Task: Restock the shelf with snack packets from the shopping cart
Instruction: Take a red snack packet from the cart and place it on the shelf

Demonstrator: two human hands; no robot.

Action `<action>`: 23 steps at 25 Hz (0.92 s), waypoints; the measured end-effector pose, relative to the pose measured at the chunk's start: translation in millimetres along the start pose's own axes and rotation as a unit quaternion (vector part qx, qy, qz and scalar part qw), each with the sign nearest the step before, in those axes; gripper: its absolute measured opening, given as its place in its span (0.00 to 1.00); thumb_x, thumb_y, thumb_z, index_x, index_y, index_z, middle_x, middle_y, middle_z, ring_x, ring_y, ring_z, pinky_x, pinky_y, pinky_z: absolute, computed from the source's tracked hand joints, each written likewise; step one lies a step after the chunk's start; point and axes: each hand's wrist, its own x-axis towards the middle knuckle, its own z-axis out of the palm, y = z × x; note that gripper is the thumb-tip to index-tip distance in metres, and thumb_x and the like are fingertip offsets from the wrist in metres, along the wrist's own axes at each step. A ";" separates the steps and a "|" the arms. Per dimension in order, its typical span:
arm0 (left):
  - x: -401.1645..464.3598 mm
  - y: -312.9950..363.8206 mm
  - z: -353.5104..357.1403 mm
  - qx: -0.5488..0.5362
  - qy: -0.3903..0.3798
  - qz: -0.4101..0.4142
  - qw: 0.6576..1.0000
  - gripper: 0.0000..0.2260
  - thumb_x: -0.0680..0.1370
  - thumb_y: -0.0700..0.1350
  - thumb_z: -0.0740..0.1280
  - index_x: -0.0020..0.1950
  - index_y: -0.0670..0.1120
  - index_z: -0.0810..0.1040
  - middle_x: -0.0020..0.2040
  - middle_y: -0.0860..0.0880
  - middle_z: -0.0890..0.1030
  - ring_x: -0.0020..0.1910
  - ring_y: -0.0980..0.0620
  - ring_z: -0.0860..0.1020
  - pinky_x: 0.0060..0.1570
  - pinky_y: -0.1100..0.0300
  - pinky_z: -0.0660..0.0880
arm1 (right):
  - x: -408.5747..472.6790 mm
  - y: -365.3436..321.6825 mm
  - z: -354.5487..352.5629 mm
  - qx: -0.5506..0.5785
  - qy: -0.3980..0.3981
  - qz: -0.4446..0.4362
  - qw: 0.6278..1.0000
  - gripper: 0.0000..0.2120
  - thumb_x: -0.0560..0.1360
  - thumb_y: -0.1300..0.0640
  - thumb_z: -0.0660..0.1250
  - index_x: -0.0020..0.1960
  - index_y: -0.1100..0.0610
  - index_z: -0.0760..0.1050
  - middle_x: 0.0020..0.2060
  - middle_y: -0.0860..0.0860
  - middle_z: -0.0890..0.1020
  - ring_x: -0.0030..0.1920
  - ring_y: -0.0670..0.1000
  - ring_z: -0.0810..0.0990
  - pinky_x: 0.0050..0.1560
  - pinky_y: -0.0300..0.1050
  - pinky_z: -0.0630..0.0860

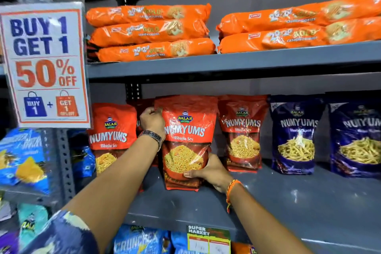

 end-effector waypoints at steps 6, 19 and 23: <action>0.0 2.1 -6.9 0.005 -0.020 -0.011 1.000 0.14 0.79 0.41 0.69 0.34 0.49 0.74 0.34 0.51 0.76 0.31 0.54 0.72 0.43 0.57 0.72 | -7.0 -7.0 1.4 -0.004 -0.001 0.006 1.000 0.33 0.57 0.66 0.85 0.59 0.55 0.78 0.56 0.54 0.86 0.57 0.53 0.85 0.61 0.55 0.81; -125.8 7.7 13.7 0.203 -0.095 0.237 0.945 0.34 0.75 0.51 0.72 0.77 0.42 0.63 0.80 0.42 0.57 0.80 0.44 0.56 0.79 0.51 0.55 | -116.4 -51.8 -63.0 0.015 0.158 -0.041 0.986 0.48 0.67 0.74 0.76 0.80 0.61 0.55 0.75 0.56 0.69 0.74 0.53 0.70 0.74 0.47 0.69; -221.1 -30.1 42.2 0.088 -0.210 0.324 0.918 0.27 0.72 0.45 0.72 0.70 0.43 0.73 0.68 0.44 0.73 0.69 0.49 0.72 0.72 0.52 0.68 | -236.6 -31.5 -118.1 -0.005 0.327 -0.086 0.941 0.35 0.69 0.76 0.73 0.73 0.61 0.68 0.64 0.54 0.80 0.62 0.47 0.80 0.62 0.35 0.77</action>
